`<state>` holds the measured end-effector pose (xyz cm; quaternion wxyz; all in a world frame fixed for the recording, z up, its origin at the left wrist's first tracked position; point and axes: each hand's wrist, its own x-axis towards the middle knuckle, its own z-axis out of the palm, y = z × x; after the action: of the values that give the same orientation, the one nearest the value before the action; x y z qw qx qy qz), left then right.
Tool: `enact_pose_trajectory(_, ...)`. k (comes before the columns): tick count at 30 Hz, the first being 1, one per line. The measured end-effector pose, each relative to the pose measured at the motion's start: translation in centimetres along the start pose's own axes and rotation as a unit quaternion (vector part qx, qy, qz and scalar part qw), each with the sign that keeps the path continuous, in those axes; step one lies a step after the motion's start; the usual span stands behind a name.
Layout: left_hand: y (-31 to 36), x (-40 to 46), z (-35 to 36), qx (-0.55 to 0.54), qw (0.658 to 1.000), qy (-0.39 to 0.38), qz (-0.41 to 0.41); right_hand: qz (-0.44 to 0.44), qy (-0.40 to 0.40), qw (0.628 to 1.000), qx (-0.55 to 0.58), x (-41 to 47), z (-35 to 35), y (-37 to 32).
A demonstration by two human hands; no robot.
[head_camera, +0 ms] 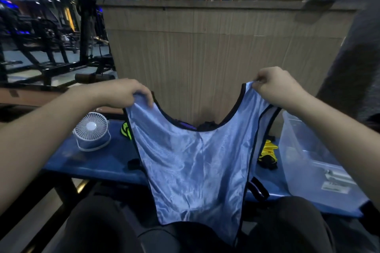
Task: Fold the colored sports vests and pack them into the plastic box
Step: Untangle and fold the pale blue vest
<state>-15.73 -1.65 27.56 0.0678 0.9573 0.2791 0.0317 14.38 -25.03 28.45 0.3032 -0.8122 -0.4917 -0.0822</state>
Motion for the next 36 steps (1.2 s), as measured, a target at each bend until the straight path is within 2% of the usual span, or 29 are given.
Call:
enact_pose_trajectory(4,0.4,0.2,0.4,-0.044,0.998,0.012,-0.047,0.016,-0.026,0.999,0.038,-0.2,0.7,-0.3)
enact_pose_trajectory(9,2.5,0.2,0.6,-0.173,0.982,0.041,-0.056,0.070,-0.080,0.978,0.179,-0.6,2.2,-1.2)
enact_pose_trajectory(15,5.1,0.6,1.2,-0.288,0.955,0.048,-0.044,0.151,-0.139,0.925,0.321,-1.5,3.5,-3.3)
enact_pose_trajectory(20,7.3,0.2,1.0,-0.303,0.953,0.014,-0.028,0.174,-0.178,0.875,0.415,-1.9,4.6,-5.0)
enact_pose_trajectory(24,9.4,0.3,1.8,-0.282,0.959,0.012,-0.016,0.164,-0.192,0.859,0.446,-2.4,5.5,-6.5)
enact_pose_trajectory(30,11.2,-0.1,2.5,-0.325,0.943,-0.045,0.065,0.148,-0.201,0.834,0.492,-3.6,6.2,-8.6)
enact_pose_trajectory(36,10.7,0.3,3.0,-0.388,0.920,-0.032,0.053,0.136,-0.206,0.826,0.507,-4.2,6.7,-8.6)
